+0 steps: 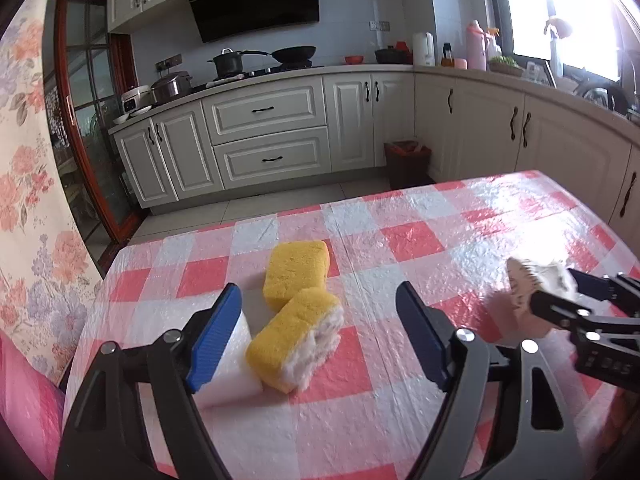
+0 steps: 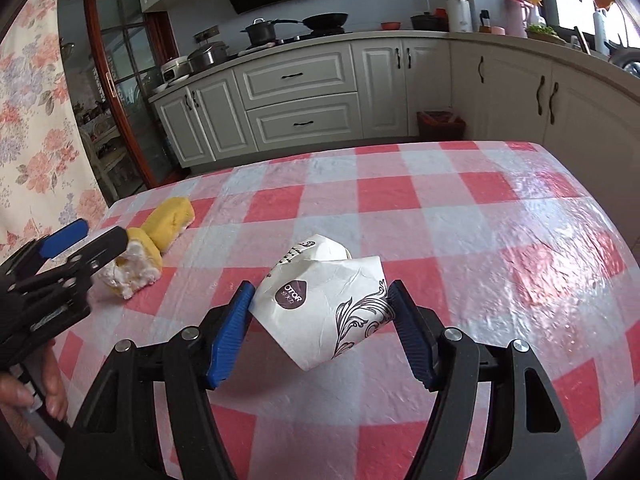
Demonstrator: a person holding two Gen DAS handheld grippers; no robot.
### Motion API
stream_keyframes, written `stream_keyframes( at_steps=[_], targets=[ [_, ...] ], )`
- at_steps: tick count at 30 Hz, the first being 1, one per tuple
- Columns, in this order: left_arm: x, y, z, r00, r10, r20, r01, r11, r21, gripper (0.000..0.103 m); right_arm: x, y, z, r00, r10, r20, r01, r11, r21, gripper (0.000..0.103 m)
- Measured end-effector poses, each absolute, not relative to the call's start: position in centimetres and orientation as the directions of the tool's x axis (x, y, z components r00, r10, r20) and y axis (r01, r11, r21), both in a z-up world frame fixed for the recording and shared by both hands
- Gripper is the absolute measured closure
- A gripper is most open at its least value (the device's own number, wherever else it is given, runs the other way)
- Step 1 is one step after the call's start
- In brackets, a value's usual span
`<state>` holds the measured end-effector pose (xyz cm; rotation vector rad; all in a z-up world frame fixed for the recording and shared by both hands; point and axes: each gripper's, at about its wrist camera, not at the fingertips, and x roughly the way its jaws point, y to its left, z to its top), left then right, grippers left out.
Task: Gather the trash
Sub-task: 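Grasp a yellow sponge with the left tool while the right grasps a white paper cup, then carry the yellow sponge and paper cup over the pink bin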
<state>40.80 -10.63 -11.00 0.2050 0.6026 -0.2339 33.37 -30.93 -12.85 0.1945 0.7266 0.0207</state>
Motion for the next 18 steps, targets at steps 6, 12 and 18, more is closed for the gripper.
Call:
stream_keyframes(
  at_steps=[6,12,18],
  targets=[
    [42.2,-11.0,-13.1,0.747,-0.148,-0.648,0.298,0.946,0.127,0.058,32.5,-31.5,-12.9,0.755,0.093,-0.649,0.050,0.979,0.199,0.038],
    [40.4,-11.5,-13.9,0.734,-0.176,-0.656,0.337,0.933,0.126,0.081,31.7,-31.2,-12.9,0.761,0.106,-0.640,0.035,0.979,0.203,0.038],
    [36.8,-10.6,-13.6,0.746,-0.207,-0.633,0.331,0.940,0.083,0.086,29.8,-30.3,-12.8,0.771,0.118,-0.625,0.019,0.978,0.207,0.038]
  ],
)
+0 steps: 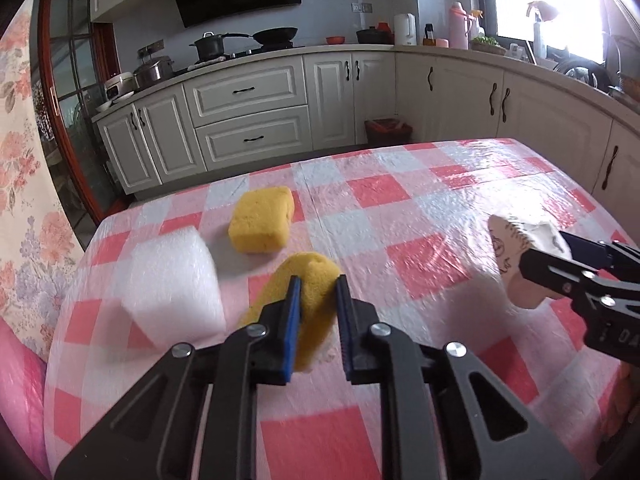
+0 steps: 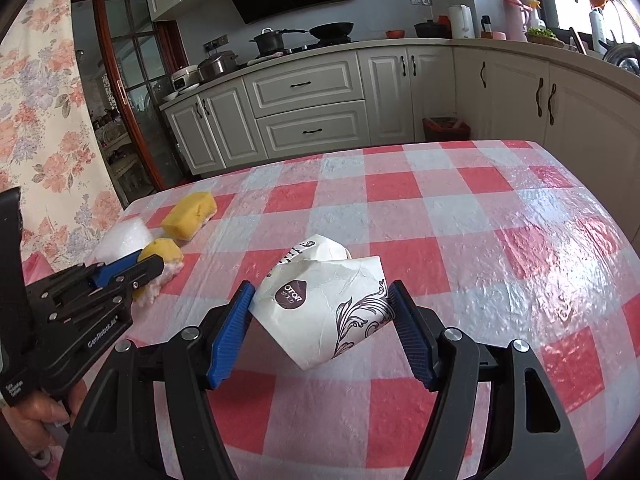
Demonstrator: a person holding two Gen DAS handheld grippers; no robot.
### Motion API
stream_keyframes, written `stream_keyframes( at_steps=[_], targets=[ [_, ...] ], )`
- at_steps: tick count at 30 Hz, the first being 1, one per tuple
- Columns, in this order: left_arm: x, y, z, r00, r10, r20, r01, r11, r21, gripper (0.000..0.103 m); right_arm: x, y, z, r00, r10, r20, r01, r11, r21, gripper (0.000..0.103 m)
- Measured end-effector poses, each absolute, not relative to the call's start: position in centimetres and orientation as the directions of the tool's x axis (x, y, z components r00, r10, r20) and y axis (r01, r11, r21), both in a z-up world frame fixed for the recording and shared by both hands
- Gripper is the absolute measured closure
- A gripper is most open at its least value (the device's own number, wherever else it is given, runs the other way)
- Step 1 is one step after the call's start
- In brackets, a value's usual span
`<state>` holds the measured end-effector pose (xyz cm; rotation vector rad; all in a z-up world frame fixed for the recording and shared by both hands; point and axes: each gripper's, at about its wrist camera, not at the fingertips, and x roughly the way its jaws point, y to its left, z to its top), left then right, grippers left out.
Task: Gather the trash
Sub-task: 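Carry the yellow sponge and paper cup over the pink bin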
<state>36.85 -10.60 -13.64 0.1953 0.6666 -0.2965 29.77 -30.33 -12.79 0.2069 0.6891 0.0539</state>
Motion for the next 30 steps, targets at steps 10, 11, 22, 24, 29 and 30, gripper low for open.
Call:
stream_keyframes(
  at_steps=[10,11,22,24,29,30],
  targets=[
    [30.8,-8.6,-12.9,0.747,-0.226,-0.626,0.313,0.949,0.031,0.087,27.4,-29.5,-12.7,0.771,0.130,-0.624,-0.002,0.979,0.202,0.038],
    [30.2,-8.3,-12.8,0.748,-0.225,-0.624,0.310,0.950,0.029,0.087,27.1,-29.3,-12.6,0.771,0.132,-0.623,-0.006,0.980,0.199,0.038],
    [25.0,-5.8,-12.7,0.761,-0.214,-0.612,0.284,0.959,0.018,0.087,23.3,-25.8,-11.9,0.760,0.166,-0.628,-0.084,0.984,0.158,0.038],
    [24.2,-5.3,-12.6,0.766,-0.207,-0.608,0.273,0.962,0.015,0.087,22.5,-25.1,-11.8,0.757,0.173,-0.630,-0.100,0.984,0.149,0.038],
    [22.4,-2.7,-11.6,0.780,-0.204,-0.592,0.234,0.972,-0.026,0.087,20.9,-23.4,-11.2,0.758,0.192,-0.623,-0.147,0.981,0.124,0.038],
    [21.9,-2.2,-11.3,0.785,-0.203,-0.585,0.227,0.973,-0.034,0.087,20.6,-23.0,-11.1,0.759,0.198,-0.621,-0.158,0.980,0.119,0.038]
  ],
)
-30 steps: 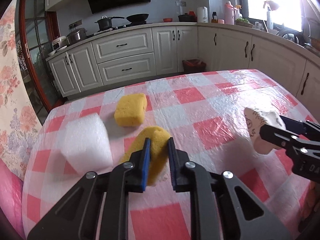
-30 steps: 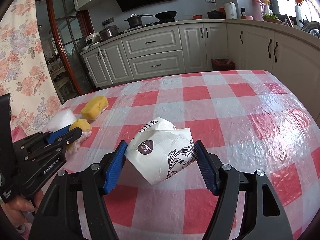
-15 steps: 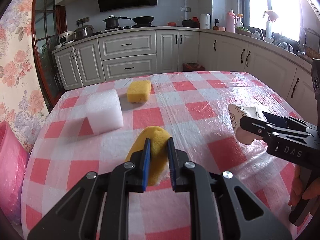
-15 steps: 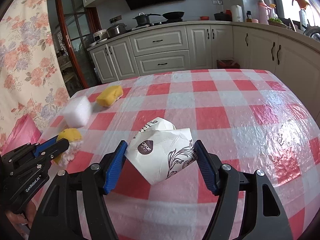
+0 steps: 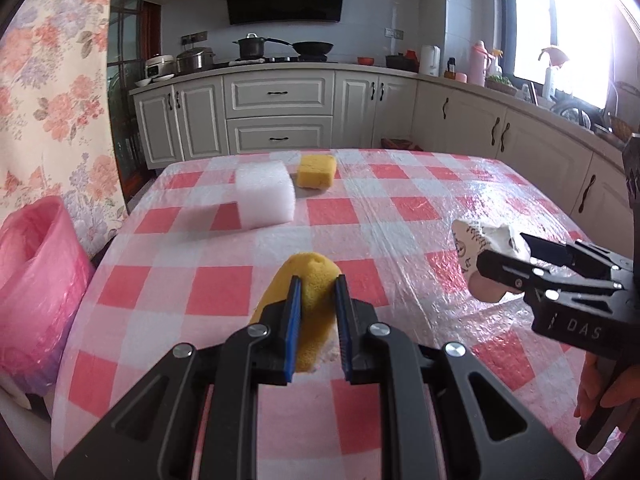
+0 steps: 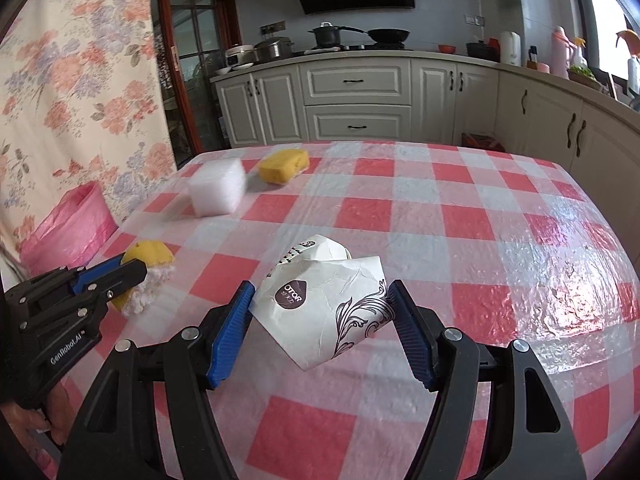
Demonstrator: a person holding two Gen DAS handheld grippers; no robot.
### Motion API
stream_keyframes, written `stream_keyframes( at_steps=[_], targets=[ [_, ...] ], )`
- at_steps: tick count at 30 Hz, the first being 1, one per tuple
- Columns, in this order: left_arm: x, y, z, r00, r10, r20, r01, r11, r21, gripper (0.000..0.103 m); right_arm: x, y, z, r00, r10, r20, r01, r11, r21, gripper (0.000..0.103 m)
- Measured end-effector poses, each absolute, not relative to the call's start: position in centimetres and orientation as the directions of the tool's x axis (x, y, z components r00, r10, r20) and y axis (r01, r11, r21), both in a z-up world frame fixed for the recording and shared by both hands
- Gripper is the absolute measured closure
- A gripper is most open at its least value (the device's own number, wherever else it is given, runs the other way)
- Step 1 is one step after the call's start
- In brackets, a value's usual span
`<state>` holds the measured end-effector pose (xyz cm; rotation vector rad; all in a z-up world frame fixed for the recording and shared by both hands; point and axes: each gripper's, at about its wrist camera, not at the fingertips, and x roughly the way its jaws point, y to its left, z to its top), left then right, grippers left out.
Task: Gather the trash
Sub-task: 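Carry the yellow sponge and paper cup over the pink bin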
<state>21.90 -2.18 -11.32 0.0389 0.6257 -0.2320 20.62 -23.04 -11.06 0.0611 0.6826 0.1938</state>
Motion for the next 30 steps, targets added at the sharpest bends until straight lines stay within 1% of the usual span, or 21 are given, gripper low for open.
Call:
stream_keyframes(
  at_steps=[8,15,24,30],
  targets=[
    [18.6,1.1,-9.5,0.819,-0.179,-0.545,0.179,0.982,-0.053,0.087,18.8,-18.8,-9.9,0.751,0.245,-0.614,-0.251,0.965,0.078,0.038],
    [16.3,5.1,-8.6,0.843,-0.119,-0.524,0.102,0.993,-0.062,0.087,18.1,-14.6,-9.1,0.735,0.299,-0.609,-0.342,0.939,0.048,0.038],
    [14.3,11.1,-5.8,0.887,-0.015,-0.461,-0.018,0.998,-0.068,0.087,18.9,-8.4,-7.0,0.707,0.402,-0.582,-0.476,0.879,0.027,0.038],
    [14.1,15.8,-3.7,0.902,0.079,-0.424,-0.118,0.991,-0.067,0.087,20.8,-3.5,-5.1,0.675,0.489,-0.553,-0.569,0.822,0.032,0.038]
  ],
)
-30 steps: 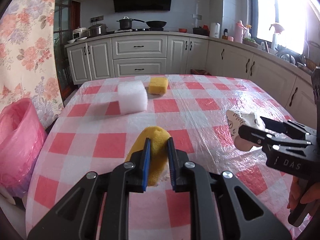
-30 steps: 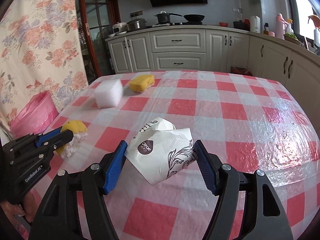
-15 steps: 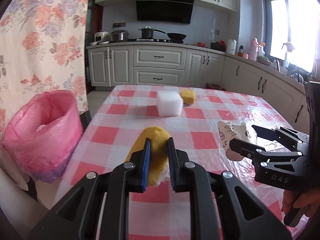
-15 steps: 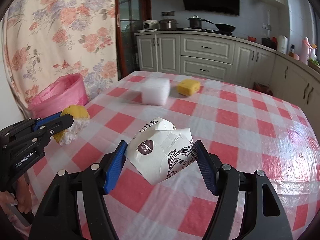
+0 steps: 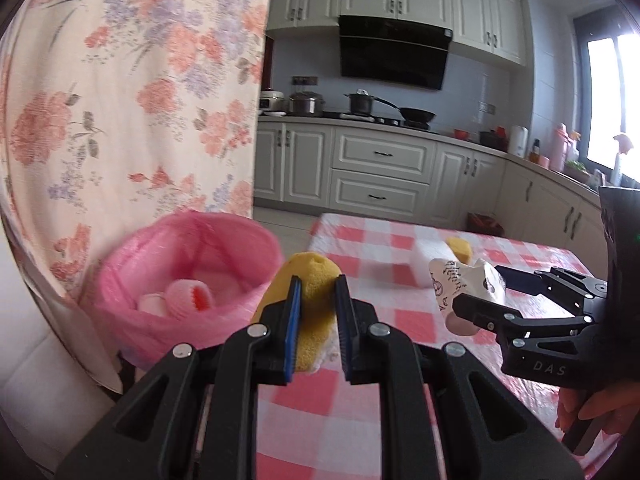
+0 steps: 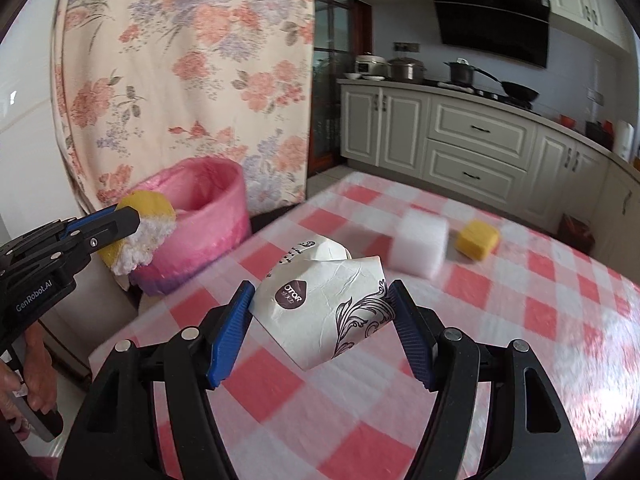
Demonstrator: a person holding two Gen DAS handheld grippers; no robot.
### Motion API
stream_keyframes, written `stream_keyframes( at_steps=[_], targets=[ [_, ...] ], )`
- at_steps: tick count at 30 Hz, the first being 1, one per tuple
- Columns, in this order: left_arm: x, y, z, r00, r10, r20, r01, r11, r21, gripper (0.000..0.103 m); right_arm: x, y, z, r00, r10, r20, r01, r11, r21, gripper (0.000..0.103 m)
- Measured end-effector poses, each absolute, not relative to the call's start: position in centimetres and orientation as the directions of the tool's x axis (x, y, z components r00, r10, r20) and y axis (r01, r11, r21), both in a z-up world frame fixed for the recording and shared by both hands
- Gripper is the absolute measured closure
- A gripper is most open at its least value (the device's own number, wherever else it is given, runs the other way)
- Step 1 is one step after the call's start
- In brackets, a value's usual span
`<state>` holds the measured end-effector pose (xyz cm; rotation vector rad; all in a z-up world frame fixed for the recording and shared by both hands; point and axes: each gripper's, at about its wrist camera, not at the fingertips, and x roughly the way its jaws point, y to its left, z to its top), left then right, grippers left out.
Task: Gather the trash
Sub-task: 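Carry the yellow sponge and paper cup over the pink bin, then open both tools to drop the sponge and cup into the bin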
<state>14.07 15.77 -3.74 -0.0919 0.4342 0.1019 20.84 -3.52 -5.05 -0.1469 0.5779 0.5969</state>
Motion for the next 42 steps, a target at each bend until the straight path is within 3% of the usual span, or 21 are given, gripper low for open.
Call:
stream_keyframes(
  at_steps=[12,21,24,26,28,30,35,38,42],
  targets=[
    [17.9,26.1,-1.8,0.882,0.231,-0.411,-0.288,0.954,-0.082,0.087,25.0,8.0,-2.5,0.570,0.654,-0.498,-0.744,0.667,0.023,0.038],
    [20.8,30.2,-3.2,0.853,0.266,-0.448,-0.350,0.930,-0.114,0.085,28.4,13.3,-3.0,0.510,0.702,-0.497,-0.793,0.608,0.044,0.037],
    [21.3,31.0,-4.0,0.844,0.276,-0.460,-0.372,0.919,-0.130,0.077,29.8,14.4,-3.4,0.472,0.731,-0.493,-0.814,0.576,0.074,0.035],
    [21.4,31.7,-4.3,0.835,0.285,-0.471,-0.394,0.906,-0.151,0.062,30.4,14.8,-3.6,0.469,0.735,-0.490,-0.817,0.572,0.076,0.025],
    [21.2,32.0,-4.4,0.832,0.293,-0.472,-0.407,0.899,-0.160,0.062,30.8,14.6,-3.6,0.478,0.733,-0.484,-0.812,0.579,0.075,0.025],
    [20.9,32.0,-4.4,0.829,0.305,-0.469,-0.417,0.895,-0.155,0.054,31.0,13.9,-3.3,0.495,0.728,-0.474,-0.800,0.595,0.078,0.025],
    [20.0,30.9,-4.6,0.818,0.350,-0.456,-0.444,0.888,-0.115,0.024,30.6,11.2,-2.9,0.524,0.714,-0.464,-0.772,0.629,0.096,0.025],
    [19.3,29.6,-4.5,0.820,0.371,-0.436,-0.455,0.884,-0.104,0.013,30.0,9.4,-2.9,0.539,0.700,-0.467,-0.753,0.650,0.105,0.025],
    [18.9,27.2,-4.3,0.824,0.377,-0.423,-0.446,0.892,-0.071,0.006,28.9,6.7,-2.9,0.564,0.682,-0.465,-0.725,0.679,0.116,0.025]
  ],
)
